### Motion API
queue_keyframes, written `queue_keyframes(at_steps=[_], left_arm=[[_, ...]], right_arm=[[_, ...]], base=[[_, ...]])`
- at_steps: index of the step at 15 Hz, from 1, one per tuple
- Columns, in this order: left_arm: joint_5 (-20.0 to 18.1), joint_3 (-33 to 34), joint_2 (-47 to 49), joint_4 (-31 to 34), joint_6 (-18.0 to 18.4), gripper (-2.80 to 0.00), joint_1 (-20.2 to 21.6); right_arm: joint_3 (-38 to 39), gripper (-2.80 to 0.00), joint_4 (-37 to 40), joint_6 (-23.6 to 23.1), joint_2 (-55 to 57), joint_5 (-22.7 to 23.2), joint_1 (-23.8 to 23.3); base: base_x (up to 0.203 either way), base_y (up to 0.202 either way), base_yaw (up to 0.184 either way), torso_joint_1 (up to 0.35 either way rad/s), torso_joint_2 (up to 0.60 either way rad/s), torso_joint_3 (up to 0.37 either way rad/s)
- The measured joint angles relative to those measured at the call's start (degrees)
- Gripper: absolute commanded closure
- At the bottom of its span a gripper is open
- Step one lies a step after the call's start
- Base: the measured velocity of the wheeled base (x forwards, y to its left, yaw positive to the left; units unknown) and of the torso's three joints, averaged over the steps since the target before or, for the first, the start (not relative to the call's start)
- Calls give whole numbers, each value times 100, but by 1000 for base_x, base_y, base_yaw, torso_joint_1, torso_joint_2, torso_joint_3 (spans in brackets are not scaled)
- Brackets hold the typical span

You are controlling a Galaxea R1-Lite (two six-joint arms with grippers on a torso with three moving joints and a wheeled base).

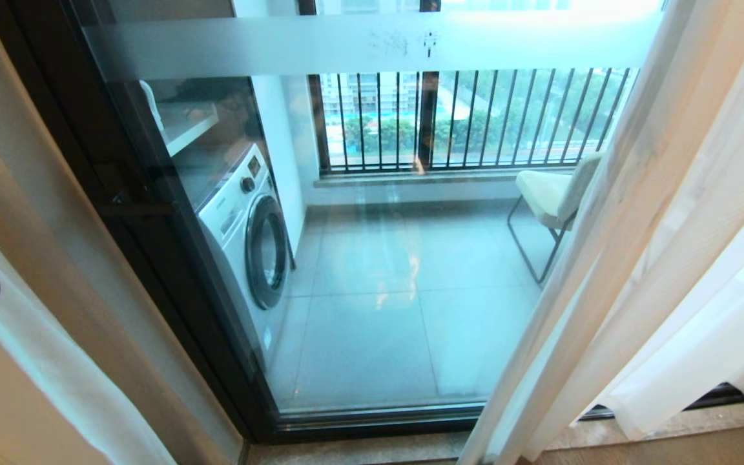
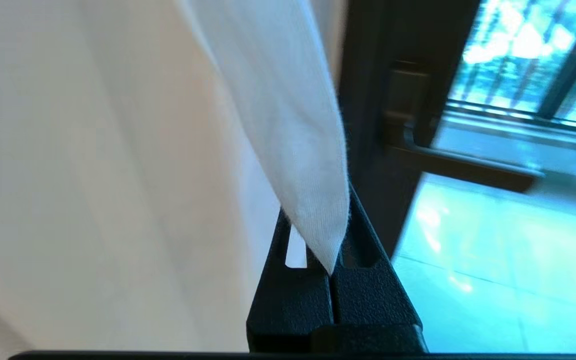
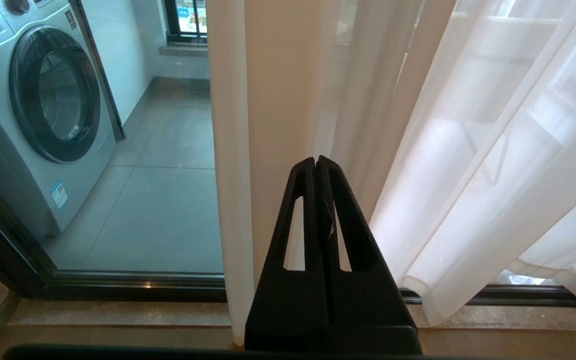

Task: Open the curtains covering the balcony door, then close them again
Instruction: Close the inner curtains on both sides

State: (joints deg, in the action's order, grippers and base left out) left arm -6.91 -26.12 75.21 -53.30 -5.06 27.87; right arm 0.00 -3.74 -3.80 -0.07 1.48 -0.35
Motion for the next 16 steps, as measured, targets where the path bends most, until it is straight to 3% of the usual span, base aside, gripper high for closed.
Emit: queue_keyframes(at_steps=[8, 16], left_arm=[[-69, 124, -291, 193, 16, 0, -592], [11, 396, -969, 812, 46, 0, -1855]], right_arm=[[0, 0, 0, 0, 0, 0, 0], [0, 0, 0, 0, 0, -2, 2]], base=[[0, 0, 0, 0, 0, 0], [0, 0, 0, 0, 0, 0]])
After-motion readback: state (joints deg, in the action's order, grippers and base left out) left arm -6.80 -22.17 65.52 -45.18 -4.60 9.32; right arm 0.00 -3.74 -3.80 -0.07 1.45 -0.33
